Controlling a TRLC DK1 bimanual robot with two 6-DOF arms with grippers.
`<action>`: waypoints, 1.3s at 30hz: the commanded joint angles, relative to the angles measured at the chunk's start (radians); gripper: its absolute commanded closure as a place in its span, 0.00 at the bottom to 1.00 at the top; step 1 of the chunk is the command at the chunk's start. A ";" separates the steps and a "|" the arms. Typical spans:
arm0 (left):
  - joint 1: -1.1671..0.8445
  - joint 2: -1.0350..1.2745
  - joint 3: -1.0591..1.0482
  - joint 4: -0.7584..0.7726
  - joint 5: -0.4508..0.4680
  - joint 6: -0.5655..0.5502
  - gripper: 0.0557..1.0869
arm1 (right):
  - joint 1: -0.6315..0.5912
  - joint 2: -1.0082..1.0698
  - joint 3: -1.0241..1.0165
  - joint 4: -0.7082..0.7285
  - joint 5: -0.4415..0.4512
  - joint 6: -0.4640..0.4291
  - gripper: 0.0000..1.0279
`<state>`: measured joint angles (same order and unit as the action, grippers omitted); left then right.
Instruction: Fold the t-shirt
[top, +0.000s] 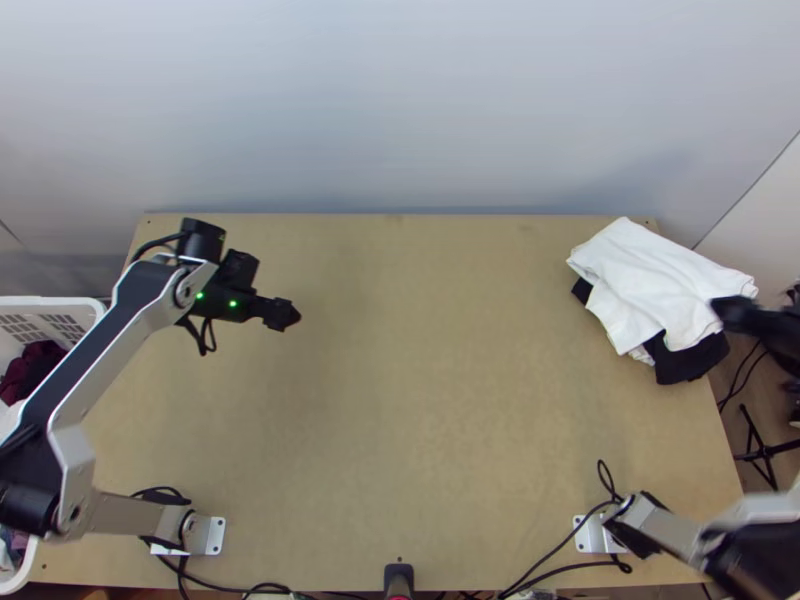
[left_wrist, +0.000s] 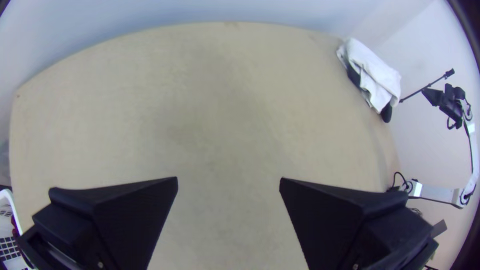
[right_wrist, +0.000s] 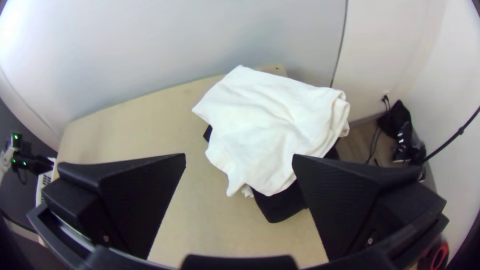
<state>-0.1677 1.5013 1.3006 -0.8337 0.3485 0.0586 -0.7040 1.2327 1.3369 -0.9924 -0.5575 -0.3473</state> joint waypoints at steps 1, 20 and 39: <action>0.004 -0.154 -0.073 0.067 -0.134 -0.017 0.04 | 0.357 -0.276 -0.222 0.207 0.240 0.148 0.04; 0.037 -0.797 -0.615 0.235 -0.296 0.047 0.04 | 0.788 -0.608 -0.527 0.431 0.671 0.304 0.05; 0.166 -0.994 -0.911 0.630 -0.238 0.003 0.04 | 0.845 -1.073 -0.981 0.784 0.771 -0.009 0.07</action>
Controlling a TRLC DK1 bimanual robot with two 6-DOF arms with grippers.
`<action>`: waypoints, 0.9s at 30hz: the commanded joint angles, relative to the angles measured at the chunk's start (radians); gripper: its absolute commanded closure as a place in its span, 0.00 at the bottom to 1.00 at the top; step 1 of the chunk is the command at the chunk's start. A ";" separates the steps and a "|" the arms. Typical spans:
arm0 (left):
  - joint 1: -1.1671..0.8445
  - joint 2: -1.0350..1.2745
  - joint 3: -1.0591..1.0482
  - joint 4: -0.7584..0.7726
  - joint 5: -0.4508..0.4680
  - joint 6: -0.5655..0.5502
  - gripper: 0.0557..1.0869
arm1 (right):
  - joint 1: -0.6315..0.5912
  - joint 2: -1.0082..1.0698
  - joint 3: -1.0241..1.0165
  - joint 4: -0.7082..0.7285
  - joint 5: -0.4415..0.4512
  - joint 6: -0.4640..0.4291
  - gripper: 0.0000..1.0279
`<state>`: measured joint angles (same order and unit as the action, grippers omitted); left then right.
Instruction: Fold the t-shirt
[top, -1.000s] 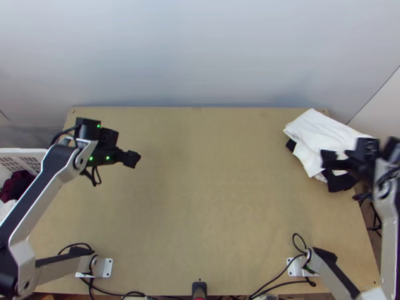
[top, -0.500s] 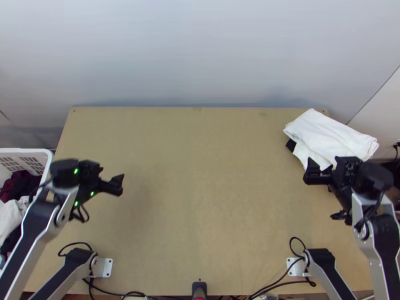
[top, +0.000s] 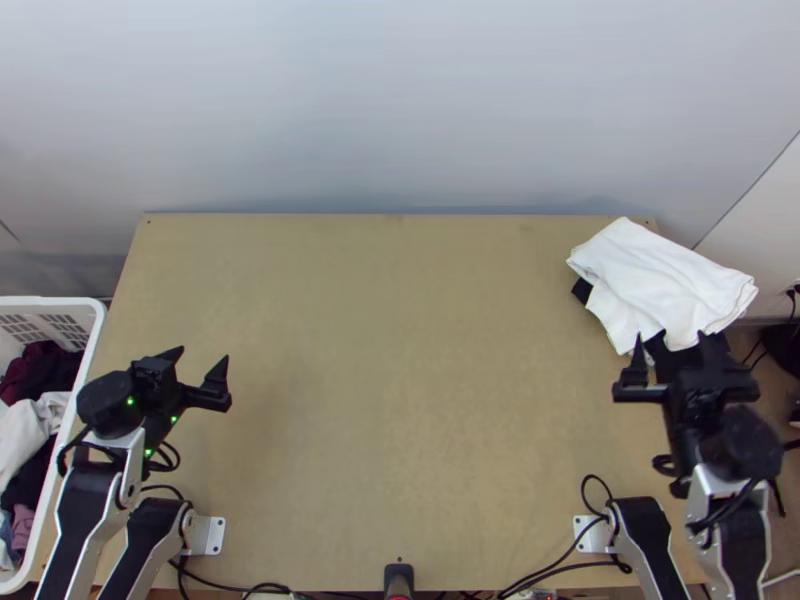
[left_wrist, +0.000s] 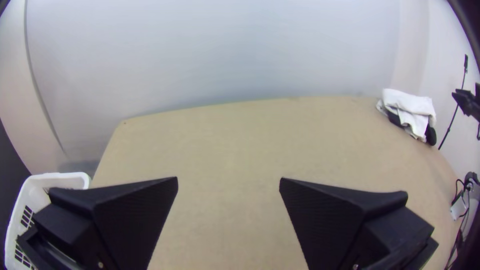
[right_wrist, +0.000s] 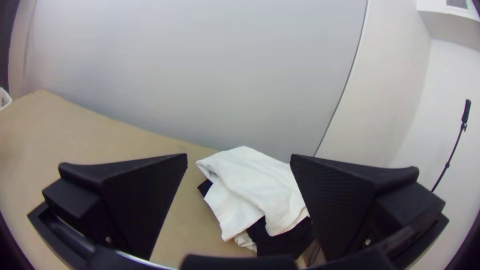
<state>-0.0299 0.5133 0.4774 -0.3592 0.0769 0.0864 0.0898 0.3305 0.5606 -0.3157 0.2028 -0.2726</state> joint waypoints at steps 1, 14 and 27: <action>0.031 -0.002 -0.092 0.174 0.038 -0.045 0.04 | 0.067 -0.199 -0.237 0.116 0.010 -0.085 0.07; 0.036 -0.041 -0.260 0.368 0.058 -0.096 0.04 | 0.119 -0.332 -0.419 0.207 0.001 -0.034 0.04; -0.024 -0.412 -0.445 0.319 0.043 0.042 0.04 | 0.085 -0.320 -0.507 0.188 -0.008 -0.011 0.04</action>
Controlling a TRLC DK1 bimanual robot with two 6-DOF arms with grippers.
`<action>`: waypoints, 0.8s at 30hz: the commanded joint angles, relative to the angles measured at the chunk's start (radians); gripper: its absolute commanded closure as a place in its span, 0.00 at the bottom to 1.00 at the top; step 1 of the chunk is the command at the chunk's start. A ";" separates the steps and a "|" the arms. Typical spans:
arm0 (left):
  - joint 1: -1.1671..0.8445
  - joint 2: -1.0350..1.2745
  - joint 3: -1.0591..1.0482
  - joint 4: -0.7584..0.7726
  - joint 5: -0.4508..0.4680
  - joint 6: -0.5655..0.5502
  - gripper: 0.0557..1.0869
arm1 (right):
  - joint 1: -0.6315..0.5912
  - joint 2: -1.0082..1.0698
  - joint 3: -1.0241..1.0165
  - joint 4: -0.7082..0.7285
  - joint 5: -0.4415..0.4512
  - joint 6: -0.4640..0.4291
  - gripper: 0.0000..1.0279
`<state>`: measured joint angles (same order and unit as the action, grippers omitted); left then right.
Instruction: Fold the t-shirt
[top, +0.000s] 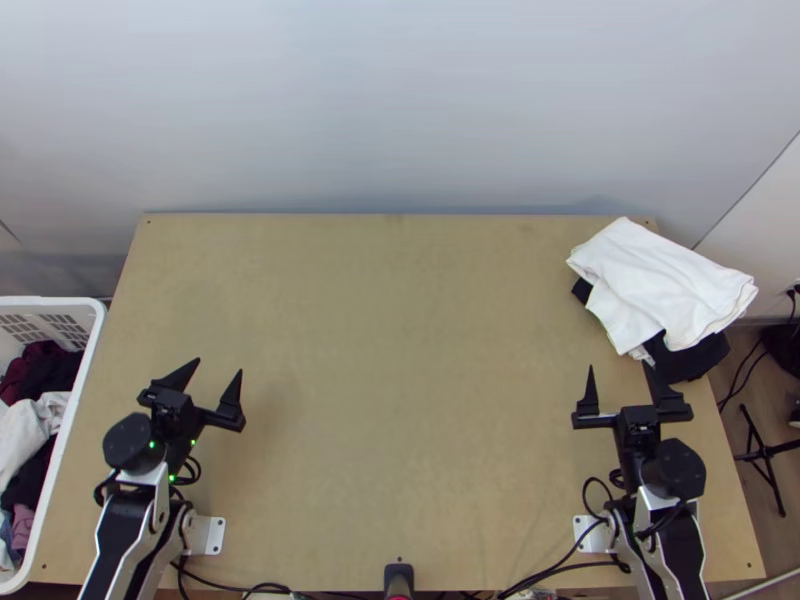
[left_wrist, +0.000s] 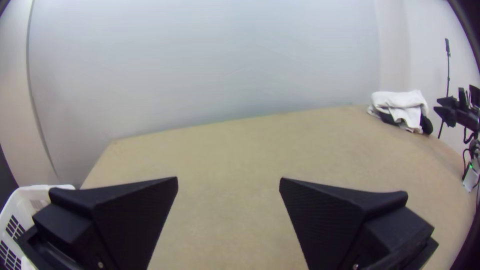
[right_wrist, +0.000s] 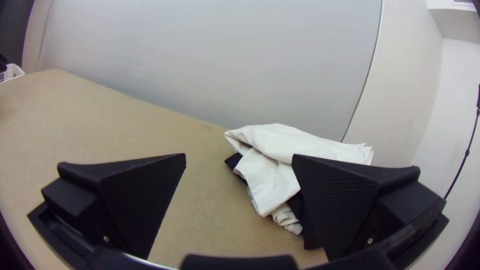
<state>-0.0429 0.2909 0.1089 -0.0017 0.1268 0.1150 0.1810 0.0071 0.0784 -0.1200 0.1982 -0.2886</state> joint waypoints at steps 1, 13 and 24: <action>-0.009 -0.207 -0.077 -0.038 -0.009 0.012 0.04 | -0.006 0.005 -0.025 -0.007 -0.003 0.005 0.04; -0.003 -0.188 -0.080 -0.034 -0.012 0.006 0.04 | -0.060 -0.007 -0.020 -0.035 -0.003 0.029 0.04; -0.006 -0.277 -0.080 -0.030 -0.013 0.005 0.04 | -0.069 -0.009 -0.020 -0.033 -0.003 -0.029 0.04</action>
